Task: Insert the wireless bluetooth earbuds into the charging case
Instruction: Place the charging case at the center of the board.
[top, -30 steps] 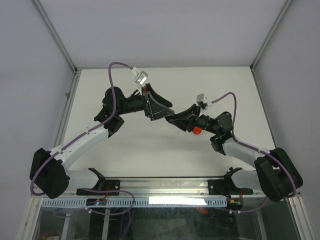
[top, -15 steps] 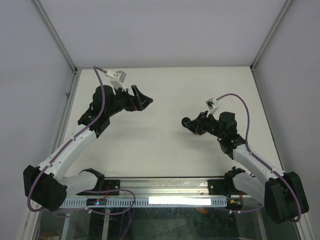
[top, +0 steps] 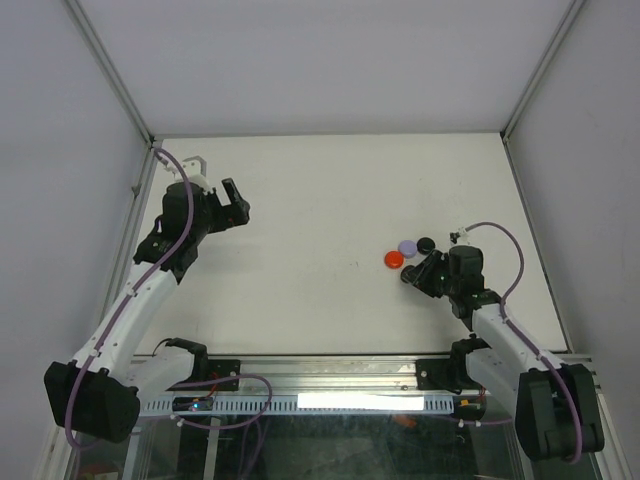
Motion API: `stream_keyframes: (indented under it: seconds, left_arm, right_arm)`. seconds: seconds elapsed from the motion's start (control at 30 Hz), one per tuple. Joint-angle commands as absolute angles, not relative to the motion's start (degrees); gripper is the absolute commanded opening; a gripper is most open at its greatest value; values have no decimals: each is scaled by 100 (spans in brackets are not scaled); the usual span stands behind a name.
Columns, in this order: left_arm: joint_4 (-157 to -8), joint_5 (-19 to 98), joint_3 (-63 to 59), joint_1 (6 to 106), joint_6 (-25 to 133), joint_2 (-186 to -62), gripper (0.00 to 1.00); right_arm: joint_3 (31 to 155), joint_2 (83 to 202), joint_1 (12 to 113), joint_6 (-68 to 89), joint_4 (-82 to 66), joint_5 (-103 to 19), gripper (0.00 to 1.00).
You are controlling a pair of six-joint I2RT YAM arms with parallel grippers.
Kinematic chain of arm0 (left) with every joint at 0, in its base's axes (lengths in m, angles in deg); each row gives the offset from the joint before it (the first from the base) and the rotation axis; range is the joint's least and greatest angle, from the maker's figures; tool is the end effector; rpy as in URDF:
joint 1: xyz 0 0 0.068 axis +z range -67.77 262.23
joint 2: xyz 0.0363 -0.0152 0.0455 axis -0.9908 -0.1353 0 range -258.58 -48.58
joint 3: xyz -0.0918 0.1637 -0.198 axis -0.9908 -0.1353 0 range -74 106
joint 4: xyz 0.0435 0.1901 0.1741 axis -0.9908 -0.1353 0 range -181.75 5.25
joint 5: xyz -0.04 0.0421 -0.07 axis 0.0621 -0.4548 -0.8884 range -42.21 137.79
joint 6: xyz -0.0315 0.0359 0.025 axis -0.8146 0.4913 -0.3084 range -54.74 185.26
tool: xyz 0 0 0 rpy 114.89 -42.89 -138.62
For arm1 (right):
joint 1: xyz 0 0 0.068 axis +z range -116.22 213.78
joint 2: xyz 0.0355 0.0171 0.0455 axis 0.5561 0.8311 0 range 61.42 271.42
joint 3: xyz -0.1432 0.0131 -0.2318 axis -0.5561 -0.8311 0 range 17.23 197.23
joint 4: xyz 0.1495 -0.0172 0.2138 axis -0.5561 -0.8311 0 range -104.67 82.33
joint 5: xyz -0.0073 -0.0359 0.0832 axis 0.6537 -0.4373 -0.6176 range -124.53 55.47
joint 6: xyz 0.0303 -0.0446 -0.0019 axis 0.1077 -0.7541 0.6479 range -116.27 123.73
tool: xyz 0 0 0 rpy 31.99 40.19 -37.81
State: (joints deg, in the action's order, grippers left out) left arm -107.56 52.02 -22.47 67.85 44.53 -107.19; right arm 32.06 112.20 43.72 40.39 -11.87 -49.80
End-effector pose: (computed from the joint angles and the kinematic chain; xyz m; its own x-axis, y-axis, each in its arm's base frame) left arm 0.2214 -0.0540 0.3137 -0.5173 -0.2318 -0.8238 0.0026 0.9622 -0.2724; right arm 0.1653 0.0386 0.1529 -0.7272 0.4574 -0.5118 0.0867 0.8008 0.5926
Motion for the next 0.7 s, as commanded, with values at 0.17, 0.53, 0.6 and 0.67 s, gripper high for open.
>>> stream_keyframes:
  seconds: [0.17,0.53,0.6,0.67]
  left_arm:
    - [-10337,6011,-2789,7013,4900,-10184,99]
    - [-10241,5573,-2944,7016,4785,-9641,99]
    - [-10200,5471,-2980,7013,4719,-9467,99]
    - [-10189,5413,-3021,7018,4676,-9236,99]
  right_arm:
    - [3351,12456,4098,4551,81,-4802,3]
    - [3656,12013,3822,4254,-1001,-4595,67]
    - [3773,11712,3788,4145,-1450,-4423,76]
    - [4003,11403,3761,4028,-2061,-4261,84]
